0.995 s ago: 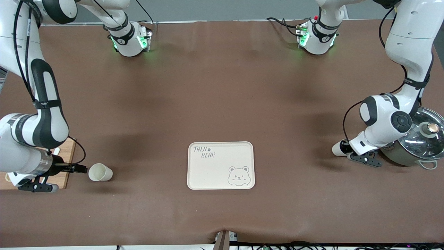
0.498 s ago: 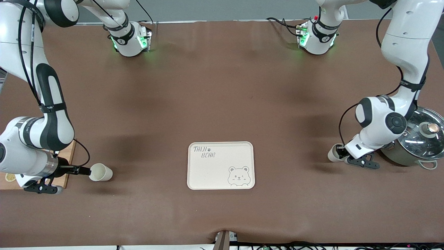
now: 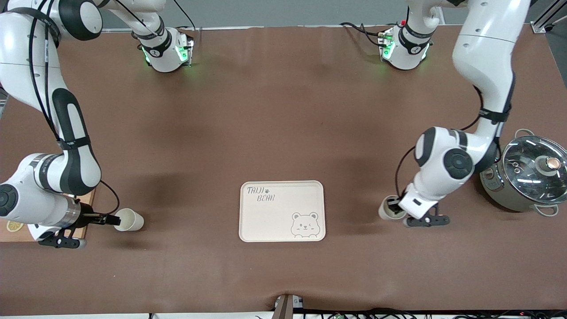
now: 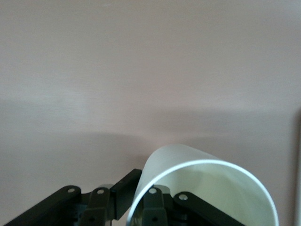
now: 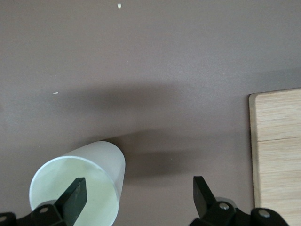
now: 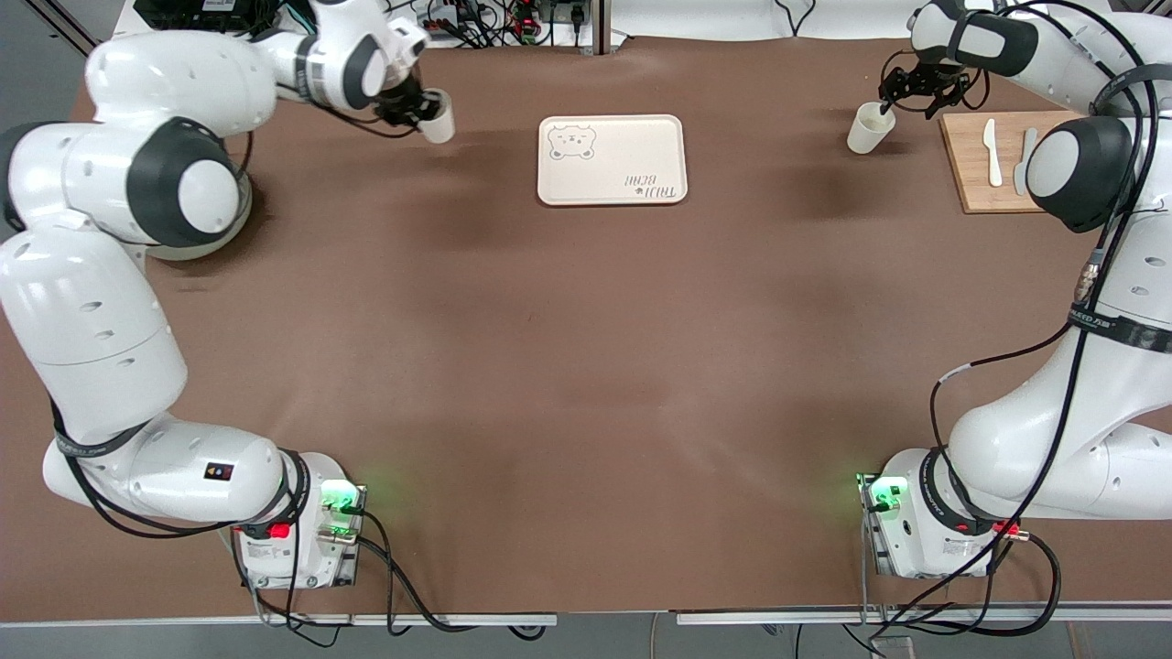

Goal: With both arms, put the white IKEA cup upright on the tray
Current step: 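Carry the cup to the tray with the left gripper while the right lifts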

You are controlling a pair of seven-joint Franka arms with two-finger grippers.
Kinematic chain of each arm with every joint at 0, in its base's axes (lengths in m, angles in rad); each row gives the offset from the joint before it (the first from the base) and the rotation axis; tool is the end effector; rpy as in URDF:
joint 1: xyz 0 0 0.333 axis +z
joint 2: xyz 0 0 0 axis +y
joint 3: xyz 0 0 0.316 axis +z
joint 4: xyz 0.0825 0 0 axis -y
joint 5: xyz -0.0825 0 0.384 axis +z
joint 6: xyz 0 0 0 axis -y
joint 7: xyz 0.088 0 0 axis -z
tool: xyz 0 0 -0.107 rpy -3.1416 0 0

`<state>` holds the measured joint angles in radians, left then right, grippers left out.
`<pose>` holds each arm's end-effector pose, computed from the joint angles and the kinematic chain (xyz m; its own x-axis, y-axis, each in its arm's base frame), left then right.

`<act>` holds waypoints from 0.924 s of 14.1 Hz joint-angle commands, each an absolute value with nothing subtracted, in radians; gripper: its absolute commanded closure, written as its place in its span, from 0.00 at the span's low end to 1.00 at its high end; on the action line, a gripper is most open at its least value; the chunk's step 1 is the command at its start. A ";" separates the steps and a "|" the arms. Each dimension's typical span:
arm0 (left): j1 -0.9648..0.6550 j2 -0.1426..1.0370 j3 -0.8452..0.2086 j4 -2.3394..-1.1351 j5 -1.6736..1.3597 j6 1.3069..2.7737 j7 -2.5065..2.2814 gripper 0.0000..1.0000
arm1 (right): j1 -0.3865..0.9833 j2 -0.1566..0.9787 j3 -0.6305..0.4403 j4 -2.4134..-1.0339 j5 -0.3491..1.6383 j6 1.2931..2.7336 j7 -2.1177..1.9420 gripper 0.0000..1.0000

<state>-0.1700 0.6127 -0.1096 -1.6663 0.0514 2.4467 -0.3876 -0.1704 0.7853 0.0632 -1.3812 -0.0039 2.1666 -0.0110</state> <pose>0.6749 -0.1835 0.2682 0.9835 0.1018 0.1494 0.0895 -0.9922 0.0867 0.7287 -0.0882 0.2448 0.9937 -0.1123 0.0016 -0.1121 -0.9928 -0.0414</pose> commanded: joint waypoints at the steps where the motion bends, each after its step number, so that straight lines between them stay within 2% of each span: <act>1: -0.234 0.663 -0.100 -1.562 0.055 2.407 -0.523 1.00 | -0.172 0.792 0.066 -1.385 0.005 2.174 -0.012 0.00; 5: -0.327 0.728 -0.097 -1.401 0.052 2.252 -0.623 1.00 | -0.170 0.796 0.064 -1.414 0.003 2.190 -0.014 0.00; 9: -0.392 0.761 -0.094 -1.387 0.051 2.249 -0.707 1.00 | -0.164 0.795 0.066 -1.417 0.003 2.191 -0.012 0.00; 10: -0.415 0.784 -0.092 -1.370 0.052 2.249 -0.736 1.00 | -0.163 0.795 0.066 -1.417 0.003 2.186 -0.012 0.03; 11: -0.437 0.810 -0.091 -1.339 0.051 2.249 -0.768 1.00 | -0.158 0.795 0.066 -1.417 0.003 2.183 -0.012 0.13; 12: -0.448 0.827 -0.091 -1.312 0.051 2.249 -0.796 1.00 | -0.155 0.793 0.066 -1.417 0.003 2.180 -0.011 0.17; 13: -0.462 0.836 -0.091 -1.298 0.051 2.249 -0.813 1.00 | -0.153 0.792 0.066 -1.417 0.003 2.180 -0.009 0.19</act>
<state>-0.4289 0.7886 -0.1049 -1.3841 0.0514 2.2713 -0.7703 -0.1586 0.7963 0.0647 -1.4131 -0.0039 2.1818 -0.0112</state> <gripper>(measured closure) 0.912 0.101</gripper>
